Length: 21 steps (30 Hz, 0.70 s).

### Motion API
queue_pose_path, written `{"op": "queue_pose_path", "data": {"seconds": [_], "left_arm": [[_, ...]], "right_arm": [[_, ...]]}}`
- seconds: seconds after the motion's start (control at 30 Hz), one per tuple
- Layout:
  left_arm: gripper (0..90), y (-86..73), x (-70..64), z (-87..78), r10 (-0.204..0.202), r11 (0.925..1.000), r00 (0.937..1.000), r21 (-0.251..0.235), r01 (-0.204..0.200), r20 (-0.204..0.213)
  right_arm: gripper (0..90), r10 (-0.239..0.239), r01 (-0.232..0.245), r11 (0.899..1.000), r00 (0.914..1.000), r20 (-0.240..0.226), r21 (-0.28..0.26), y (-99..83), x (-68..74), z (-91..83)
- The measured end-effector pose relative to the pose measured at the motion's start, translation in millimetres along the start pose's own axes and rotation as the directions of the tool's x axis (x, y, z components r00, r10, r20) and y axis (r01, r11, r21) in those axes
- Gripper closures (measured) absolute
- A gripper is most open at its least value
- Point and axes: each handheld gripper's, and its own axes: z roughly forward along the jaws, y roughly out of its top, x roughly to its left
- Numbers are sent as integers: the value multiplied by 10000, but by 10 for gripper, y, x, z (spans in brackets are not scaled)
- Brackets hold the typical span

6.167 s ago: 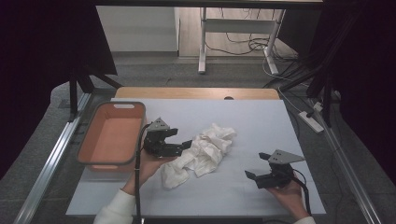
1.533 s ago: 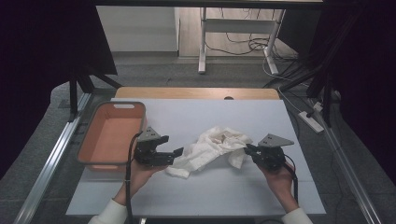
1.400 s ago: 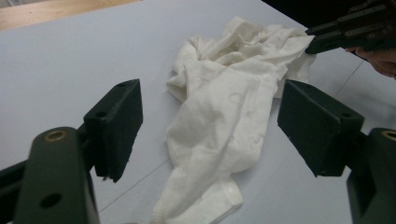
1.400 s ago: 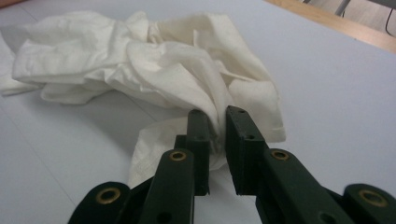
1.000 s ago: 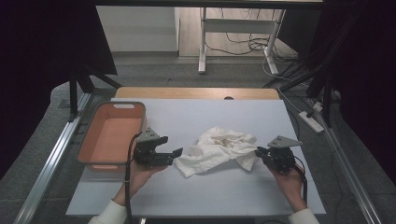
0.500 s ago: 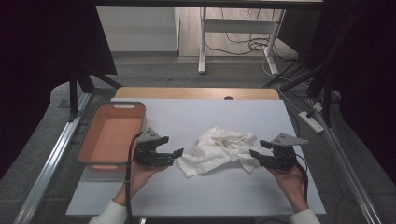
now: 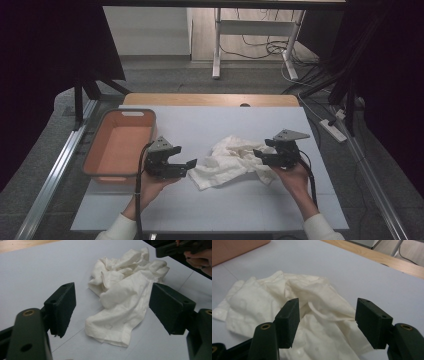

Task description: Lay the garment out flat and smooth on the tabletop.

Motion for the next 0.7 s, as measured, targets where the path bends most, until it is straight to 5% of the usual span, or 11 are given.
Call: {"op": "queue_pose_path", "data": {"seconds": [0.37,0.47,0.6,0.7], "left_arm": [[223,-16,36,-11,-55,10000,10000,5,55,-59],[223,-14,33,-19,-46,10000,10000,-23,46,-72],[223,-12,25,-30,-30,10000,9999,-31,29,-113],[223,-9,30,-45,-26,10000,9999,-69,25,-141]], "right_arm": [[397,-248,257,9960,9996,-106,859,102,61,405],[516,-241,243,9945,9997,-37,1015,85,68,435],[780,-287,317,9903,9993,-243,1354,62,54,441],[867,-266,300,9929,9992,-310,1148,58,53,406]]}}
